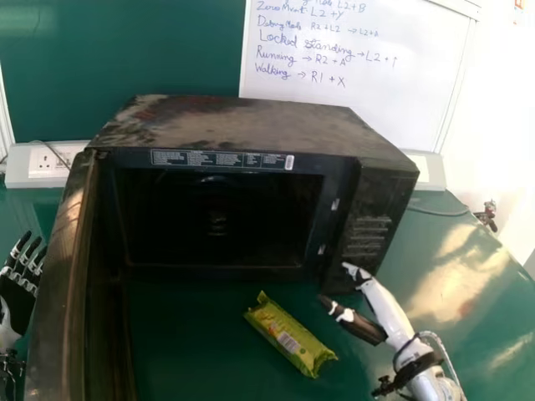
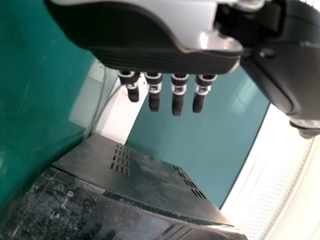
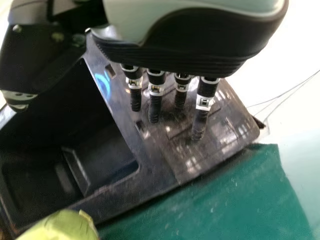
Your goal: Put biscuit inside oven
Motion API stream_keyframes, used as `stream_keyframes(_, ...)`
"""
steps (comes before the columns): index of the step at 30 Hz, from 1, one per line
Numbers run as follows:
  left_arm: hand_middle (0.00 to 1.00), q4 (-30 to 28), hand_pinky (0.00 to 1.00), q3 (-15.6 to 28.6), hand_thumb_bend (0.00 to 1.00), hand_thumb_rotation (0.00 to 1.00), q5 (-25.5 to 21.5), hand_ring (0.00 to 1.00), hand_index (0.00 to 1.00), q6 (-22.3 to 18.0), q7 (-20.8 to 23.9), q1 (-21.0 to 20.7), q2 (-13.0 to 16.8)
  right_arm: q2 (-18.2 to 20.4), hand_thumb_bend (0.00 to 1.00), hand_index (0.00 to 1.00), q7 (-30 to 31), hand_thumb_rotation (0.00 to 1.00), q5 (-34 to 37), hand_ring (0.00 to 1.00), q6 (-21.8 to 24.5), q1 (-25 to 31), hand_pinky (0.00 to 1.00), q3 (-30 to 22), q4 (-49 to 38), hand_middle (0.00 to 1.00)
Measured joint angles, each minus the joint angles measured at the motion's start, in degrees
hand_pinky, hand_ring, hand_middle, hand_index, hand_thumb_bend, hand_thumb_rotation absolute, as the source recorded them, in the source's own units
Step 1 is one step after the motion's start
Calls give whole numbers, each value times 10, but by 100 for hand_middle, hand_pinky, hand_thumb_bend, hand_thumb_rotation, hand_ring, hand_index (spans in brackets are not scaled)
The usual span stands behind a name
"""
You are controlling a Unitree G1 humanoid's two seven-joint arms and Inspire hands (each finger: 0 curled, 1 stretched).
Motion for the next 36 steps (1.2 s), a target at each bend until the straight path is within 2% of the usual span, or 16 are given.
stream_keyframes(5,73,0,0,0,0,0,0,64,90,-1,2,-1,-1,-5,100,97,29,68,-1,91,21,3,81,2,-30,93)
stream_keyframes(17,73,0,0,0,1,0,0,65,91,-1,1,-2,-2,-23,100,95,120,66,-25,90,127,6,79,19,-116,92)
stream_keyframes(23,74,-1,0,0,2,0,0,66,91,0,1,-2,-2,-36,100,94,170,55,-31,89,176,6,76,28,-156,91)
stream_keyframes(28,74,-3,0,0,3,0,0,67,91,1,4,-1,-2,-54,100,92,189,56,-55,86,192,5,74,32,-172,89)
stream_keyframes(36,74,-2,0,0,3,0,0,67,91,1,1,-1,-2,-77,100,92,224,46,-79,85,198,-6,73,48,-185,88)
